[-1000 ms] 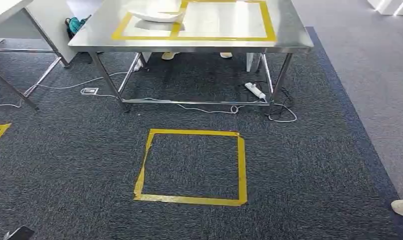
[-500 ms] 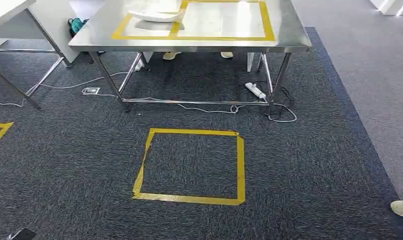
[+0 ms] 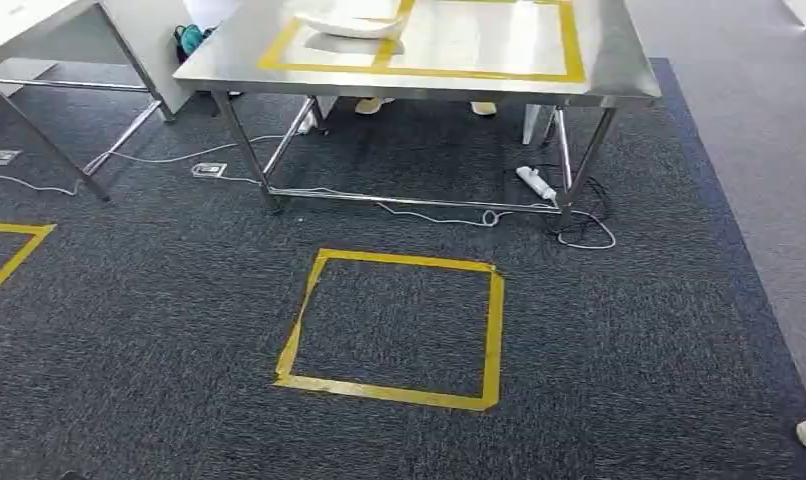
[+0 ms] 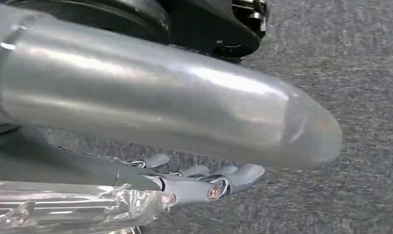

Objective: Take the parts from the cabinet and place them on the table.

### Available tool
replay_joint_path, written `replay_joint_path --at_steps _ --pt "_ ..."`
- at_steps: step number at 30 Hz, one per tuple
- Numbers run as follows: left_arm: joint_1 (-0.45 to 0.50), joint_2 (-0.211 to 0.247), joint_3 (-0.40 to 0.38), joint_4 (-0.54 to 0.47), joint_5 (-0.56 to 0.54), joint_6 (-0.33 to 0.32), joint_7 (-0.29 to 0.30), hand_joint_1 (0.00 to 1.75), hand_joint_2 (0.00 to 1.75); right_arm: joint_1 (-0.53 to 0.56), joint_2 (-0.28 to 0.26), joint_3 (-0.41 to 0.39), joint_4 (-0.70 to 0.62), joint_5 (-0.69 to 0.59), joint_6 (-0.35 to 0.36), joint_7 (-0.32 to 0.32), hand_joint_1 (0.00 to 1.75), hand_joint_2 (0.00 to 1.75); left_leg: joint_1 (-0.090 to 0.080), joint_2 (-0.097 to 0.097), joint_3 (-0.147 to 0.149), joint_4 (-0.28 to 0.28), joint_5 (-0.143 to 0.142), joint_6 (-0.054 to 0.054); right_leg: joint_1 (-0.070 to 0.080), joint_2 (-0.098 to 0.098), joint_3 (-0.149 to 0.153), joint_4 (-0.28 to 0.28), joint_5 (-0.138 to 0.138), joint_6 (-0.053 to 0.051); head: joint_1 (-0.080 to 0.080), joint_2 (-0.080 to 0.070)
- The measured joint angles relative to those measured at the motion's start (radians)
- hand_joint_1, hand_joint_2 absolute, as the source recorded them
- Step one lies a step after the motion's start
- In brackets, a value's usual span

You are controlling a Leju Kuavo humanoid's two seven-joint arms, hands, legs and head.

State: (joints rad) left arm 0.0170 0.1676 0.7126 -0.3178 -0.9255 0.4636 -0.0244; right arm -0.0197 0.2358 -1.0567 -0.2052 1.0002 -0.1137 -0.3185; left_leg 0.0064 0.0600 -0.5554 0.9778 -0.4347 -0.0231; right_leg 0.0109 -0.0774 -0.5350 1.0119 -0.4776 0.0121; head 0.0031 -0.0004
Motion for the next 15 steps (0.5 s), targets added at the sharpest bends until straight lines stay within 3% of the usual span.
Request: replay_joint_path --at_steps 3,4,5,6,7,8,9,10,11,12,13,14,15 --pt "0.007 -0.024 0.015 0.011 0.005 -0.034 0.015 0.0 0.0 -0.004 -0.003 0.0 0.0 0.0 0.0 0.004 0.0 0.0 -0.002 -0.032 -0.004 -0.004 0.006 0.017 -0.004 -0.028 0.012 -0.008 -0.001 0.018 -0.002 0.0" --pt "0.009 -0.033 0.024 0.013 0.007 -0.044 0.021 0.0 0.0 -0.005 -0.005 0.0 0.0 0.002 0.0 0.004 0.0 0.0 0.003 -0.04 -0.005 -0.005 0.009 0.022 -0.007 0.005 0.001 0.008 -0.015 0.024 0.0 0.0" --pt "0.007 -0.041 0.031 0.014 0.009 -0.053 0.028 0.0 0.0 -0.007 -0.006 0.0 0.0 0.002 0.0 0.004 0.0 0.0 0.004 -0.048 -0.006 -0.005 0.01 0.027 -0.009 0.044 -0.019 0.053 -0.048 0.03 0.005 0.0" --pt "0.003 -0.051 0.034 0.016 0.01 -0.061 0.034 0.0 0.0 -0.007 -0.006 0.0 0.0 0.002 0.0 0.004 0.0 0.0 0.004 -0.058 -0.009 -0.005 0.011 0.031 -0.011 0.062 -0.055 0.13 -0.089 0.033 0.006 0.0" --pt "0.0 -0.059 0.039 0.018 0.011 -0.065 0.042 0.0 0.0 -0.006 -0.007 0.0 0.0 0.002 0.001 0.004 0.0 0.0 0.003 -0.069 -0.012 -0.005 0.013 0.034 -0.011 0.071 -0.1 0.228 -0.133 0.036 0.006 0.0" --pt "0.0 -0.067 0.044 0.019 0.011 -0.073 0.052 0.0 0.0 -0.006 -0.007 0.0 0.0 0.002 0.001 0.005 0.0 0.0 0.002 -0.079 -0.014 -0.005 0.014 0.036 -0.01 0.073 -0.13 0.29 -0.156 0.036 0.006 0.0" --pt "0.0 -0.076 0.053 0.021 0.009 -0.088 0.069 0.0 0.0 -0.005 -0.009 0.0 0.0 0.002 0.001 0.007 0.0 0.0 0.0 -0.093 -0.015 -0.005 0.015 0.037 -0.01 0.074 -0.15 0.328 -0.159 0.036 0.006 0.0" --pt "0.0 -0.085 0.058 0.024 0.005 -0.1 0.081 0.0 0.0 -0.005 -0.01 0.0 0.0 0.002 0.001 0.007 0.0 0.0 -0.001 -0.104 -0.015 -0.004 0.015 0.037 -0.01 0.075 -0.14 0.306 -0.135 0.034 0.006 0.0" --pt "0.001 -0.093 0.061 0.027 0.0 -0.114 0.098 0.0 0.0 -0.005 -0.012 0.0 0.0 0.006 0.001 0.009 0.0 0.0 -0.001 -0.119 -0.014 -0.004 0.017 0.035 -0.01 0.077 -0.107 0.239 -0.092 0.031 0.006 0.0" --pt "0.0 -0.104 0.064 0.03 -0.005 -0.121 0.112 0.0 0.0 -0.006 -0.012 0.0 0.0 0.01 0.0 0.011 0.0 0.0 0.0 -0.132 -0.014 -0.004 0.018 0.033 -0.011 0.086 -0.061 0.146 -0.045 0.027 0.006 0.0" --pt "-0.001 -0.112 0.068 0.032 -0.006 -0.128 0.121 0.0 0.0 -0.007 -0.013 0.001 0.0 0.014 0.0 0.014 0.0 0.0 0.0 -0.146 -0.014 -0.004 0.02 0.03 -0.011 0.112 -0.011 0.049 -0.005 0.023 0.007 0.0" --pt "-0.001 -0.121 0.073 0.034 -0.008 -0.129 0.124 0.0 0.0 -0.009 -0.015 0.001 0.0 0.015 0.0 0.016 0.0 0.0 -0.001 -0.155 -0.016 -0.002 0.022 0.026 -0.015 0.164 0.011 -0.001 -0.012 0.017 0.006 0.0" --pt "-0.003 -0.126 0.075 0.034 -0.008 -0.129 0.126 0.0 0.0 -0.01 -0.015 0.001 0.0 0.016 0.0 0.017 0.0 0.0 -0.004 -0.165 -0.021 0.003 0.023 0.021 -0.018 0.158 0.012 -0.011 -0.01 0.019 0.005 0.0"
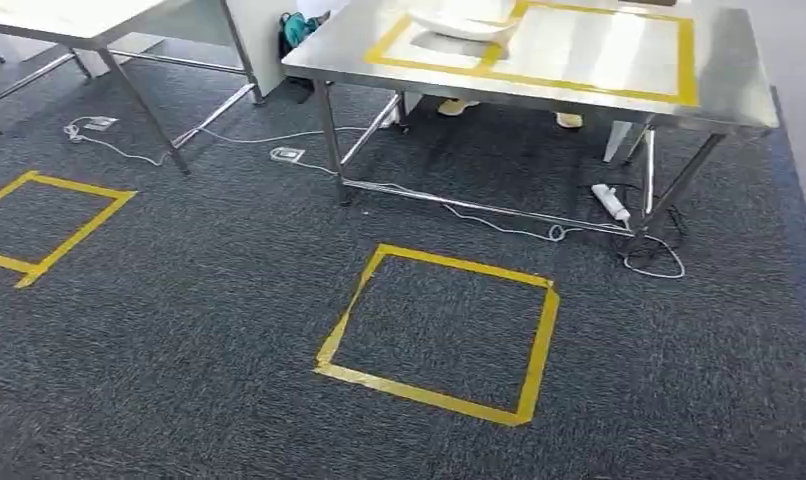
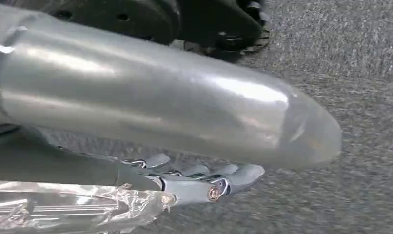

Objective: Take the parts from the cabinet and place them on the table.

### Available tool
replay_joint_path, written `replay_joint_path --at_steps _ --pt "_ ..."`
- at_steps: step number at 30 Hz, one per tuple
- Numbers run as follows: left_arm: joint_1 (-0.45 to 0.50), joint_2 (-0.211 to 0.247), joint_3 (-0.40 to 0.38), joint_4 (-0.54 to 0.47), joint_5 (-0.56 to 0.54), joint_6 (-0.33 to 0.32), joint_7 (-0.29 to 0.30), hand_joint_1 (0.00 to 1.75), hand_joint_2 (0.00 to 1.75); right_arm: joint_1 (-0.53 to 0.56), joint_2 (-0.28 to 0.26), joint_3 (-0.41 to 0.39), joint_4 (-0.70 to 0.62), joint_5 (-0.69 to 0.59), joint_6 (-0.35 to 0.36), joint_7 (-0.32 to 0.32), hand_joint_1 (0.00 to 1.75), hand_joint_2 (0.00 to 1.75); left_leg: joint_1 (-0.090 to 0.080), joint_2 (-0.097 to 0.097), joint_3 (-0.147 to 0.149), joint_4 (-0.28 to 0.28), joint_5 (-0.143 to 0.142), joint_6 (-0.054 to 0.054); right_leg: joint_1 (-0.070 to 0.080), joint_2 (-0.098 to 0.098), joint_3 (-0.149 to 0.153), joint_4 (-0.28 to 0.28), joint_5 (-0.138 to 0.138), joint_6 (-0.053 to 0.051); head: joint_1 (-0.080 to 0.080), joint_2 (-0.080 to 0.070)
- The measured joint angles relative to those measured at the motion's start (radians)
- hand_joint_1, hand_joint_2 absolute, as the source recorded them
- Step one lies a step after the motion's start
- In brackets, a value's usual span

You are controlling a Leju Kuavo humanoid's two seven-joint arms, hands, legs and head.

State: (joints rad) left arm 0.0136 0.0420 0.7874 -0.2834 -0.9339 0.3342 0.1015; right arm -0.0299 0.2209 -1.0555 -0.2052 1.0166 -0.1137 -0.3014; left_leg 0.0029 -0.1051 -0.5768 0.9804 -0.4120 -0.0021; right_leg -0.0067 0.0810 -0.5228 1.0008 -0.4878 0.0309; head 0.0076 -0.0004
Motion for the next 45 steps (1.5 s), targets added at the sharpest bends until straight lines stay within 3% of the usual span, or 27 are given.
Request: replay_joint_path --at_steps 3,4,6,8,9,10,12,13,14,19,21,23,24,25,27,28,29,30,31,34,36,38,40,41,43,44,45 --pt "0.003 -0.01 0.006 0.005 0.0 0.0 0.006 0.0 0.0 0.0 -0.001 0.0 0.0 0.001 -0.001 0.004 0.0 0.0 0.009 -0.027 -0.008 -0.005 0.008 -0.02 0.009 -0.028 0.013 0.004 0.002 -0.013 0.002 0.0" --pt "0.004 -0.012 0.011 0.008 0.0 -0.005 0.01 0.0 0.0 -0.001 -0.001 0.0 0.0 0.0 -0.001 0.005 0.0 0.0 0.009 -0.02 -0.009 0.001 0.006 -0.022 -0.002 -0.044 0.01 -0.005 0.01 -0.022 0.001 0.0" --pt "0.004 -0.033 0.018 0.011 0.003 -0.019 0.009 0.0 0.0 -0.003 -0.002 0.0 0.0 -0.003 -0.002 0.007 0.0 0.0 0.003 0.067 -0.05 0.089 -0.064 -0.031 -0.001 -0.063 0.01 -0.006 0.014 -0.03 -0.015 0.0" --pt "-0.002 -0.062 0.032 0.011 0.013 -0.028 -0.018 0.0 0.0 0.004 -0.002 0.0 0.0 -0.011 -0.005 0.009 0.0 0.0 0.006 0.09 -0.126 0.252 -0.14 -0.039 0.0 -0.094 0.007 -0.006 0.013 -0.03 -0.016 0.0" --pt "-0.002 -0.078 0.037 0.011 0.016 -0.031 -0.034 0.0 0.0 0.005 -0.002 -0.001 0.0 -0.013 -0.007 0.011 0.0 0.0 0.007 0.092 -0.153 0.309 -0.154 -0.041 -0.001 -0.112 0.007 -0.006 0.013 -0.03 -0.017 0.0" --pt "0.0 -0.092 0.042 0.011 0.017 -0.032 -0.04 0.0 0.0 0.005 -0.002 -0.001 0.0 -0.015 -0.009 0.011 0.0 0.0 0.009 0.094 -0.151 0.308 -0.142 -0.043 -0.002 -0.126 0.007 -0.006 0.012 -0.029 -0.017 0.0" --pt "0.003 -0.109 0.052 0.011 0.02 -0.032 -0.043 0.0 0.0 0.003 -0.002 -0.002 0.0 -0.015 -0.01 0.011 0.0 0.0 0.014 0.109 -0.085 0.185 -0.065 -0.044 -0.003 -0.152 0.01 -0.006 0.008 -0.023 -0.017 0.0" --pt "0.002 -0.111 0.055 0.011 0.022 -0.032 -0.043 0.0 0.0 0.003 -0.002 -0.002 0.0 -0.015 -0.01 0.011 0.0 0.0 0.013 0.138 -0.032 0.091 -0.027 -0.044 -0.004 -0.164 0.015 -0.005 0.005 -0.018 -0.017 0.0" --pt "0.0 -0.116 0.056 0.011 0.023 -0.032 -0.043 0.0 0.0 0.003 -0.002 -0.002 0.0 -0.015 -0.01 0.011 0.0 0.0 0.012 0.196 0.007 0.029 -0.013 -0.044 0.001 -0.173 0.018 -0.005 0.001 -0.011 -0.019 0.0" --pt "-0.001 -0.129 0.065 0.011 0.024 -0.032 -0.044 0.0 0.0 -0.004 -0.002 -0.002 0.0 -0.017 -0.011 0.011 0.0 0.0 0.008 0.135 0.008 0.005 -0.02 -0.002 0.002 -0.218 0.033 -0.006 -0.019 0.018 -0.016 0.0" --pt "-0.001 -0.137 0.074 0.011 0.03 -0.049 -0.054 0.0 0.0 -0.003 -0.002 -0.002 0.0 -0.018 -0.012 0.01 0.0 0.0 0.01 0.119 0.007 0.005 -0.017 0.01 -0.002 -0.119 0.0 0.079 -0.085 0.024 -0.007 0.0" --pt "-0.006 -0.151 0.08 0.011 0.031 -0.068 -0.058 0.0 0.0 0.004 -0.002 -0.002 0.0 -0.018 -0.011 0.011 0.0 0.0 0.006 0.089 0.003 0.005 -0.016 0.016 -0.002 -0.089 -0.083 0.252 -0.162 0.025 -0.005 0.0" --pt "-0.007 -0.157 0.083 0.011 0.034 -0.073 -0.057 0.0 0.0 0.006 -0.002 -0.002 0.0 -0.017 -0.012 0.011 0.0 0.0 0.004 0.074 0.003 0.005 -0.016 0.016 -0.001 -0.085 -0.116 0.312 -0.177 0.023 -0.005 0.0" --pt "-0.006 -0.166 0.088 0.011 0.034 -0.076 -0.057 0.0 0.0 0.007 -0.002 -0.002 0.0 -0.016 -0.012 0.011 0.0 0.0 0.003 0.06 0.003 0.005 -0.016 0.017 0.0 -0.084 -0.129 0.325 -0.166 0.021 -0.005 0.0" --pt "-0.005 -0.182 0.094 0.011 0.03 -0.077 -0.057 0.0 0.0 0.008 -0.002 -0.002 0.0 -0.013 -0.012 0.013 0.0 0.0 0.002 0.029 0.005 0.006 -0.015 0.016 0.002 -0.075 -0.089 0.211 -0.08 0.011 -0.005 0.0" --pt "-0.005 -0.189 0.096 0.011 0.021 -0.077 -0.059 0.0 0.0 0.008 -0.002 -0.002 0.0 -0.013 -0.012 0.015 0.0 0.0 0.002 0.013 0.007 0.006 -0.014 0.014 0.002 -0.057 -0.046 0.114 -0.029 0.005 -0.005 0.0" --pt "-0.006 -0.194 0.097 0.011 0.014 -0.077 -0.063 0.0 0.0 0.008 -0.003 -0.002 0.0 -0.013 -0.012 0.017 0.0 0.0 0.004 0.001 0.006 0.006 -0.012 0.011 0.001 -0.015 -0.012 0.037 0.003 0.0 -0.005 0.0" --pt "-0.009 -0.196 0.097 0.011 0.005 -0.077 -0.069 0.0 0.0 0.008 -0.004 -0.003 0.0 -0.013 -0.011 0.018 0.0 0.0 -0.004 -0.009 0.002 0.013 -0.014 0.006 -0.003 0.013 -0.004 0.007 -0.004 0.001 -0.006 0.0" --pt "-0.009 -0.199 0.097 0.011 -0.001 -0.077 -0.075 0.0 0.0 0.007 -0.004 -0.003 0.0 -0.013 -0.011 0.019 0.0 0.0 0.0 -0.017 -0.001 0.009 -0.01 0.001 -0.001 -0.005 -0.005 0.008 0.0 0.005 -0.006 0.0" --pt "-0.003 -0.202 0.097 0.011 -0.046 -0.084 -0.09 0.0 0.0 0.007 -0.003 -0.003 0.0 -0.014 -0.007 0.02 0.0 0.0 0.007 -0.045 -0.006 0.001 0.001 -0.021 0.001 -0.033 0.006 0.0 0.01 -0.014 -0.006 0.0" --pt "-0.002 -0.206 0.093 0.011 -0.064 -0.088 -0.095 0.0 0.0 0.008 -0.006 -0.004 0.0 -0.014 -0.003 0.017 0.0 0.0 0.0 0.059 -0.032 0.059 -0.049 -0.025 -0.001 -0.058 0.008 -0.007 0.018 -0.025 -0.015 0.0" --pt "-0.01 -0.209 0.091 0.011 -0.071 -0.09 -0.096 0.0 0.0 0.016 -0.009 -0.005 0.0 -0.011 -0.004 0.015 0.0 0.0 0.004 0.089 -0.109 0.22 -0.134 -0.034 0.001 -0.092 0.005 -0.007 0.017 -0.028 -0.017 0.0" --pt "-0.009 -0.215 0.087 0.011 -0.076 -0.095 -0.098 0.0 0.0 0.018 -0.009 -0.005 0.0 -0.004 -0.004 0.015 0.0 0.0 0.008 0.093 -0.151 0.311 -0.157 -0.039 0.001 -0.124 0.003 -0.007 0.016 -0.028 -0.017 0.0" --pt "-0.006 -0.217 0.087 0.011 -0.083 -0.097 -0.1 0.0 0.0 0.017 -0.009 -0.005 0.0 -0.001 -0.004 0.015 0.0 0.0 0.009 0.094 -0.137 0.288 -0.132 -0.041 0.001 -0.137 0.003 -0.007 0.016 -0.027 -0.017 0.0" --pt "-0.006 -0.217 0.086 0.011 -0.092 -0.103 -0.107 0.0 0.0 0.016 -0.008 -0.005 0.0 0.003 -0.004 0.015 0.0 0.0 0.011 0.116 -0.054 0.136 -0.052 -0.041 -0.002 -0.162 0.008 -0.006 0.012 -0.021 -0.018 0.0" --pt "-0.007 -0.217 0.085 0.011 -0.095 -0.105 -0.112 0.0 0.0 0.016 -0.008 -0.005 0.0 0.004 -0.004 0.014 0.0 0.0 0.01 0.153 -0.004 0.052 -0.022 -0.041 -0.001 -0.172 0.013 -0.006 0.008 -0.015 -0.017 0.0" --pt "-0.013 -0.22 0.084 0.011 -0.103 -0.105 -0.114 0.0 0.0 0.018 -0.008 -0.005 -0.001 0.004 -0.004 0.012 0.0 0.0 0.004 0.193 0.02 0.002 -0.029 -0.042 0.009 -0.181 0.006 -0.001 0.001 -0.005 -0.021 0.0"
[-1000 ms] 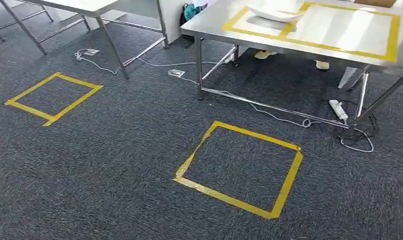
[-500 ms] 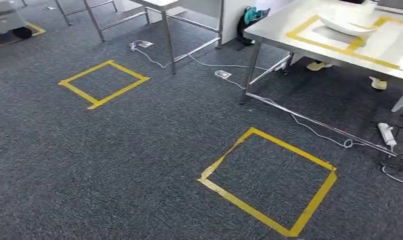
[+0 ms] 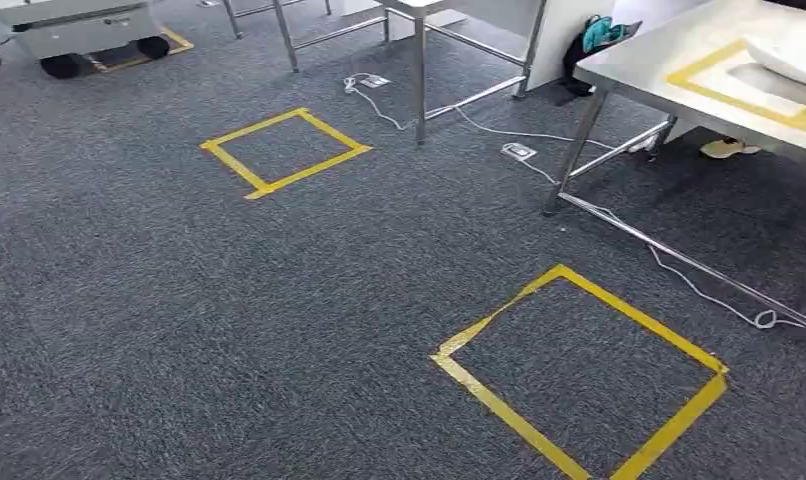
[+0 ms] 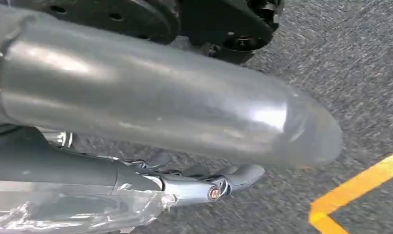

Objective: Take the parts from the cabinet and place them on the table.

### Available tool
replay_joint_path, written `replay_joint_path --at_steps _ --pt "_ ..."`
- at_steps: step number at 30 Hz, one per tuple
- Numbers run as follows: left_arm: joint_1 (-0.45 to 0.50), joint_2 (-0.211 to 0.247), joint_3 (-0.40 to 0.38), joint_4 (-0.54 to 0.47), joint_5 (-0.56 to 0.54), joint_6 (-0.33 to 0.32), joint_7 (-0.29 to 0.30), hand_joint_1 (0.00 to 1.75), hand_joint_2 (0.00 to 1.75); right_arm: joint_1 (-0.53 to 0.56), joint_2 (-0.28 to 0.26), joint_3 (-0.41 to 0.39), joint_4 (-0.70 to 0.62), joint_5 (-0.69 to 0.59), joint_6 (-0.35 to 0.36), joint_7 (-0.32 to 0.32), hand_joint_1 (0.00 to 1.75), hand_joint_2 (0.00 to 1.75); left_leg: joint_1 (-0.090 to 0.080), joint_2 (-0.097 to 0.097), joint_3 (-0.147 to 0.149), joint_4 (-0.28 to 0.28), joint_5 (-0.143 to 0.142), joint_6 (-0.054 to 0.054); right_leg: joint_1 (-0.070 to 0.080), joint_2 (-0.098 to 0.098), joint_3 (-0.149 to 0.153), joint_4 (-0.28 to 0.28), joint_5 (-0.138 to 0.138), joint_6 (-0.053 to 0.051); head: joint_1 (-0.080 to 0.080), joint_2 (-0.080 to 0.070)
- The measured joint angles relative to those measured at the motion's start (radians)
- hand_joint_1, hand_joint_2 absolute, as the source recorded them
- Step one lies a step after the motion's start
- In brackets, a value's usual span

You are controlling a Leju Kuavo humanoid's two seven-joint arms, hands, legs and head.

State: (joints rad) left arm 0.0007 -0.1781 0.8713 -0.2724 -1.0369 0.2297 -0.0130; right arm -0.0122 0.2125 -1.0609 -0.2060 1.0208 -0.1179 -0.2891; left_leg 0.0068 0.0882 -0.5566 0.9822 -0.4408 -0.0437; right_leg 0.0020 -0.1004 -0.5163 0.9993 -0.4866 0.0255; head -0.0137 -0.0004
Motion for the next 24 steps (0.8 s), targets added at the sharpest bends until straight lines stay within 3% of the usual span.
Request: replay_joint_path --at_steps 1,4,5,6,7,9,10,11,12,13,14,15,16,17,19,20,21,22,24 --pt "-0.003 0.0 -0.002 0.0 -0.002 0.0 -0.001 0.0 0.0 -0.001 0.0 0.0 0.0 0.0 0.0 0.0 0.0 0.0 0.003 -0.024 -0.002 0.002 0.004 0.015 0.002 -0.008 -0.002 0.0 -0.004 0.004 0.006 0.0" --pt "0.002 0.0 -0.005 0.0 -0.011 0.004 -0.002 0.0 0.0 -0.006 0.0 0.0 0.0 0.001 0.0 -0.003 0.0 0.0 -0.002 -0.055 -0.005 -0.001 0.004 0.032 -0.002 -0.038 0.024 -0.008 -0.006 0.017 0.009 0.0" --pt "0.002 -0.001 -0.005 0.0 -0.015 0.006 -0.003 0.0 0.0 -0.006 0.0 -0.001 0.0 0.001 0.0 -0.003 0.0 0.0 0.003 -0.063 -0.005 -0.003 0.009 0.039 -0.008 0.006 0.015 0.003 -0.017 0.028 0.011 0.0" --pt "0.001 0.0 -0.006 0.0 -0.021 0.007 -0.003 0.0 0.0 -0.005 0.0 -0.001 0.0 0.001 0.0 -0.005 0.0 0.0 0.004 -0.071 -0.006 -0.003 0.011 0.045 -0.008 0.057 0.0 0.042 -0.048 0.029 0.014 0.0" --pt "-0.002 -0.001 -0.007 0.0 -0.023 0.008 -0.003 0.0 0.0 -0.002 0.0 -0.002 0.0 0.001 0.001 -0.005 0.0 0.0 0.004 -0.082 -0.009 -0.003 0.012 0.05 -0.008 0.083 -0.033 0.117 -0.09 0.029 0.016 0.0" --pt "-0.005 -0.003 -0.007 0.0 -0.029 0.01 -0.003 0.0 0.0 0.003 0.0 -0.004 0.0 0.001 0.001 -0.005 0.0 0.0 0.001 -0.109 -0.013 -0.002 0.014 0.053 -0.008 0.097 -0.117 0.29 -0.16 0.028 0.017 0.0" --pt "-0.005 -0.003 -0.007 0.0 -0.031 0.011 -0.003 0.0 0.0 0.004 0.0 -0.005 0.0 0.001 0.001 -0.005 0.0 0.0 0.0 -0.122 -0.013 -0.002 0.014 0.054 -0.008 0.097 -0.14 0.326 -0.162 0.026 0.016 0.0" --pt "-0.003 -0.002 -0.007 0.0 -0.031 0.011 -0.002 0.0 0.0 0.004 0.0 -0.005 0.0 0.001 0.001 -0.005 0.0 0.0 0.0 -0.135 -0.013 -0.002 0.015 0.053 -0.008 0.098 -0.139 0.314 -0.139 0.024 0.016 0.0" --pt "-0.003 -0.002 -0.007 0.0 -0.032 0.013 -0.001 0.0 0.0 0.004 -0.001 -0.005 0.0 0.001 0.002 -0.005 0.0 0.0 0.001 -0.149 -0.013 -0.002 0.016 0.052 -0.008 0.099 -0.119 0.261 -0.1 0.022 0.016 0.0" --pt "-0.003 -0.002 -0.007 0.0 -0.034 0.013 -0.001 0.0 0.0 0.004 -0.002 -0.006 0.0 0.001 0.002 -0.005 0.0 0.0 0.002 -0.165 -0.012 -0.002 0.017 0.05 -0.009 0.108 -0.076 0.16 -0.043 0.019 0.016 0.0" --pt "-0.004 -0.003 -0.007 0.0 -0.036 0.013 -0.002 0.0 0.0 0.004 -0.002 -0.006 0.0 0.001 0.002 -0.005 0.0 0.0 0.003 -0.176 -0.012 -0.002 0.018 0.048 -0.012 0.138 -0.039 0.078 -0.005 0.018 0.017 0.0" --pt "-0.005 -0.002 -0.007 0.0 -0.04 0.015 -0.003 0.0 0.0 0.003 -0.002 -0.009 0.0 0.001 0.003 -0.005 0.0 0.0 0.001 -0.186 -0.014 -0.001 0.02 0.042 -0.017 0.198 -0.016 0.022 -0.001 0.018 0.017 0.0" --pt "-0.009 -0.002 -0.008 0.0 -0.042 0.016 -0.003 0.0 0.0 0.003 -0.002 -0.013 0.0 0.001 0.005 -0.005 0.0 0.0 -0.001 -0.198 -0.02 0.006 0.019 0.035 -0.021 0.198 -0.013 0.006 -0.004 0.019 0.014 0.0" --pt "-0.008 -0.002 -0.008 0.0 -0.042 0.016 -0.005 0.0 0.0 0.003 -0.002 -0.015 0.0 0.001 0.006 -0.005 0.0 0.0 0.003 -0.206 -0.023 0.001 0.023 0.028 -0.015 0.188 -0.013 0.01 -0.005 0.017 0.016 0.0" --pt "-0.002 -0.002 -0.008 0.002 -0.043 0.016 -0.006 0.0 0.0 0.003 -0.002 -0.016 0.0 0.0 0.007 -0.005 0.0 0.0 0.01 -0.227 -0.03 -0.005 0.032 0.011 -0.01 0.17 -0.005 0.012 0.0 0.004 0.016 0.0" --pt "-0.002 -0.001 -0.008 0.003 -0.043 0.016 -0.006 0.0 0.0 0.002 -0.002 -0.016 0.0 0.0 0.008 -0.005 0.0 0.0 0.01 -0.213 -0.031 0.002 0.029 0.009 -0.016 0.152 -0.004 0.003 0.008 -0.006 0.015 0.0" --pt "-0.001 -0.002 -0.008 0.003 -0.044 0.016 -0.006 0.0 0.0 0.003 -0.003 -0.016 -0.001 0.0 0.008 -0.007 0.0 0.0 0.003 -0.155 -0.044 0.027 0.006 0.007 -0.013 0.143 -0.003 -0.001 0.011 -0.01 0.011 0.0" --pt "-0.005 -0.002 -0.008 0.003 -0.045 0.015 -0.007 0.0 0.0 0.004 -0.003 -0.018 -0.002 0.0 0.007 -0.008 0.0 0.0 0.003 -0.121 -0.075 0.089 -0.036 0.004 -0.011 0.128 -0.003 0.0 0.011 -0.016 0.005 0.0" --pt "-0.01 -0.002 -0.008 0.003 -0.048 0.014 -0.008 0.0 0.0 0.009 -0.004 -0.021 -0.002 0.0 0.005 -0.008 0.0 0.0 0.003 -0.103 -0.149 0.249 -0.112 -0.001 -0.006 0.094 -0.005 0.0 0.009 -0.019 0.006 0.0"
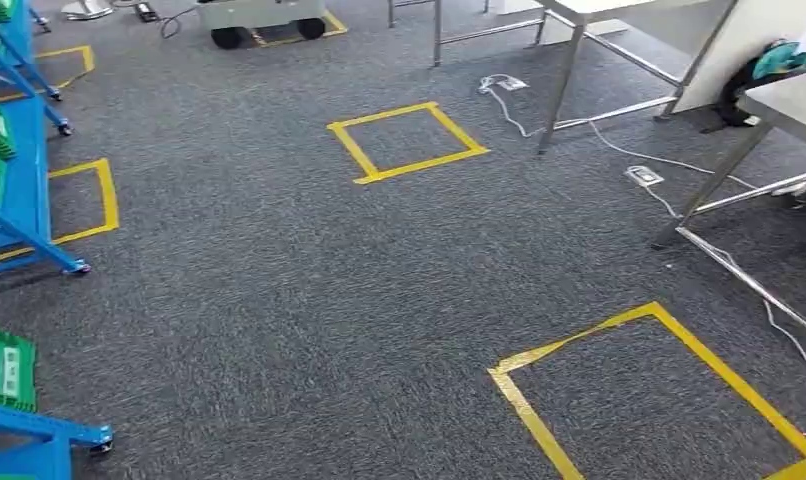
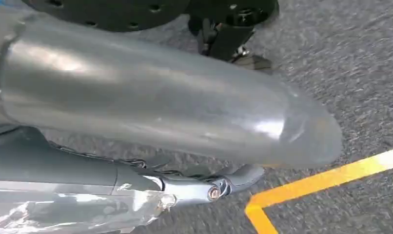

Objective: Take the parts from the cabinet and place them on the table.

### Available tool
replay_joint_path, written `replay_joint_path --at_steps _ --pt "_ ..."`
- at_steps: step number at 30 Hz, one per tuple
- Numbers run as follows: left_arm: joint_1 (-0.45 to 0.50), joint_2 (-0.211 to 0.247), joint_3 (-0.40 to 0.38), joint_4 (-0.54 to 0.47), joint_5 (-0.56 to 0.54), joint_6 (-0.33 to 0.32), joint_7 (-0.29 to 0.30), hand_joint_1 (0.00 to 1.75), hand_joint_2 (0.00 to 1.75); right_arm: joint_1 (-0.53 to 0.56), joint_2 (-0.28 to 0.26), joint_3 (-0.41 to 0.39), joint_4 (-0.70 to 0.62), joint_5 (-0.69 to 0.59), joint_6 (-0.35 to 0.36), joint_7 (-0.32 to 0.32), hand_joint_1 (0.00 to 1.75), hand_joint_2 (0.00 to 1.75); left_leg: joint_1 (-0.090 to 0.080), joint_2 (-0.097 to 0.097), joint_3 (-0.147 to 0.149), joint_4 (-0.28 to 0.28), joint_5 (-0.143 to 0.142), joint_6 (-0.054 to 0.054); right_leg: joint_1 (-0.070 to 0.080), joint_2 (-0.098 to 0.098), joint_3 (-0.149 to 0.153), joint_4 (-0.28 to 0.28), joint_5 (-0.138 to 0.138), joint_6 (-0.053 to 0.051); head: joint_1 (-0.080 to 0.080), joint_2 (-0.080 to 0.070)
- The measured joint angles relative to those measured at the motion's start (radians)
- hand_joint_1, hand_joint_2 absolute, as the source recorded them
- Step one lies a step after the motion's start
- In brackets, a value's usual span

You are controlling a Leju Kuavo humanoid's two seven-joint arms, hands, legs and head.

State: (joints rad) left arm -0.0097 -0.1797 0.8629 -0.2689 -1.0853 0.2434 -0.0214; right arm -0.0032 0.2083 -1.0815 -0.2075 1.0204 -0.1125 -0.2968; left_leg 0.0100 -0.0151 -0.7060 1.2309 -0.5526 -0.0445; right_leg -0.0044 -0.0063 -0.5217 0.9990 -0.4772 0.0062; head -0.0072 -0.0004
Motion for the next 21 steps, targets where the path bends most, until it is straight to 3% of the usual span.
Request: replay_joint_path --at_steps 1,2,4,5,6,7,8,11,12,13,15,16,17,18,19,20,21 --pt "0.001 -0.001 0.0 0.001 -0.002 -0.002 0.0 0.0 0.0 0.001 0.0 -0.001 0.0 0.0 0.0 0.0 0.0 0.0 0.0 0.002 -0.025 0.057 -0.016 -0.001 0.001 -0.016 -0.001 0.0 -0.001 -0.001 0.0 0.0" --pt "0.003 -0.002 -0.001 0.002 -0.003 -0.003 0.0 0.0 0.0 0.0 0.0 -0.002 0.0 0.0 -0.001 0.0 0.0 0.0 0.0 0.003 -0.024 0.06 -0.004 -0.001 0.002 -0.03 0.0 0.0 -0.001 -0.001 0.0 0.0" --pt "0.006 -0.001 -0.001 0.002 -0.003 -0.003 -0.002 0.0 0.0 -0.004 0.0 -0.003 0.0 -0.001 -0.001 0.0 0.0 0.0 -0.001 0.01 0.042 -0.056 0.065 0.003 0.002 -0.052 0.002 0.0 -0.003 0.001 0.0 0.0" --pt "0.005 -0.001 -0.001 0.002 -0.003 -0.003 -0.003 0.0 0.0 -0.005 0.0 -0.003 0.0 -0.001 -0.001 0.0 0.0 0.0 -0.002 0.028 0.092 -0.144 0.102 0.006 0.002 -0.062 0.004 0.0 -0.005 0.004 -0.001 0.0" --pt "0.003 -0.001 -0.001 0.002 -0.003 -0.003 -0.004 0.0 0.0 -0.006 0.0 -0.004 0.0 -0.002 -0.001 0.0 0.0 0.0 -0.007 0.086 0.139 -0.221 0.121 0.013 0.004 -0.07 0.008 0.0 -0.008 0.009 -0.001 0.0" --pt "-0.002 -0.001 -0.001 0.002 -0.003 -0.003 -0.005 0.0 0.0 -0.005 0.0 -0.005 0.0 -0.002 -0.002 0.0 0.0 0.0 -0.014 0.094 0.149 -0.25 0.115 0.018 0.013 -0.079 0.0 0.009 -0.016 0.017 -0.002 0.0" --pt "-0.003 -0.001 -0.001 0.002 -0.003 -0.003 -0.006 0.0 0.0 -0.006 0.0 -0.006 0.0 -0.002 -0.002 0.0 0.0 0.0 -0.013 0.079 0.145 -0.247 0.116 0.024 0.013 -0.089 0.003 0.003 -0.017 0.02 0.005 0.0" --pt "0.003 0.001 -0.001 0.003 -0.003 -0.003 -0.006 0.0 0.0 -0.011 0.0 -0.009 0.0 -0.003 -0.003 0.0 0.0 0.0 -0.011 0.047 0.147 -0.255 0.121 0.042 0.01 -0.115 0.022 -0.001 -0.022 0.034 0.001 0.0" --pt "0.004 0.001 -0.001 0.003 -0.004 -0.003 -0.006 0.0 0.0 -0.012 0.0 -0.01 0.0 -0.003 -0.004 0.0 0.0 0.0 -0.007 0.04 0.148 -0.256 0.124 0.047 0.006 -0.07 0.01 0.018 -0.04 0.041 0.007 0.0" --pt "0.003 0.002 -0.001 0.003 -0.004 -0.003 -0.006 0.0 0.0 -0.011 0.0 -0.01 0.0 -0.003 -0.005 0.0 0.0 0.0 -0.006 0.031 0.146 -0.256 0.125 0.053 0.003 -0.029 -0.012 0.076 -0.076 0.043 0.011 0.0" --pt "0.0 0.0 -0.001 0.003 -0.004 -0.004 -0.006 0.0 0.0 -0.008 0.0 -0.01 0.0 -0.003 -0.004 0.0 0.0 0.0 -0.006 0.006 0.143 -0.256 0.125 0.057 0.002 0.0 -0.097 0.254 -0.155 0.048 0.013 0.0" --pt "0.001 0.0 -0.001 0.003 -0.004 -0.004 -0.006 0.0 0.0 -0.007 0.0 -0.011 0.0 -0.003 -0.005 0.0 0.0 0.0 -0.006 -0.006 0.143 -0.256 0.125 0.057 0.002 0.003 -0.129 0.315 -0.172 0.049 0.014 0.0" --pt "0.002 0.0 -0.001 0.004 -0.004 -0.004 -0.006 0.0 0.0 -0.006 0.0 -0.011 0.0 -0.003 -0.005 0.0 0.0 0.0 -0.006 -0.018 0.143 -0.256 0.125 0.057 0.002 0.003 -0.142 0.329 -0.163 0.05 0.014 0.0" --pt "0.004 0.0 -0.001 0.005 -0.004 -0.004 -0.006 0.0 0.0 -0.006 0.0 -0.013 0.0 -0.004 -0.005 0.0 0.0 0.0 -0.006 -0.031 0.144 -0.255 0.126 0.057 0.001 0.004 -0.13 0.292 -0.128 0.05 0.014 0.0" --pt "0.004 0.0 -0.001 0.005 -0.004 -0.006 -0.006 0.0 0.0 -0.007 0.0 -0.014 0.0 -0.004 -0.005 0.0 0.0 0.0 -0.005 -0.045 0.146 -0.255 0.126 0.055 -0.002 0.006 -0.1 0.221 -0.082 0.05 0.014 0.0" --pt "0.004 0.0 -0.001 0.005 -0.005 -0.008 -0.006 0.0 0.0 -0.007 0.0 -0.016 0.0 -0.004 -0.005 0.0 0.0 0.0 -0.003 -0.058 0.147 -0.254 0.127 0.052 -0.006 0.019 -0.059 0.128 -0.033 0.051 0.014 0.0" --pt "0.003 0.0 -0.002 0.005 -0.005 -0.01 -0.006 0.0 0.0 -0.007 0.0 -0.019 0.0 -0.004 -0.006 0.0 0.0 0.0 -0.002 -0.069 0.146 -0.253 0.126 0.046 -0.014 0.058 -0.02 0.044 0.002 0.054 0.014 0.0"
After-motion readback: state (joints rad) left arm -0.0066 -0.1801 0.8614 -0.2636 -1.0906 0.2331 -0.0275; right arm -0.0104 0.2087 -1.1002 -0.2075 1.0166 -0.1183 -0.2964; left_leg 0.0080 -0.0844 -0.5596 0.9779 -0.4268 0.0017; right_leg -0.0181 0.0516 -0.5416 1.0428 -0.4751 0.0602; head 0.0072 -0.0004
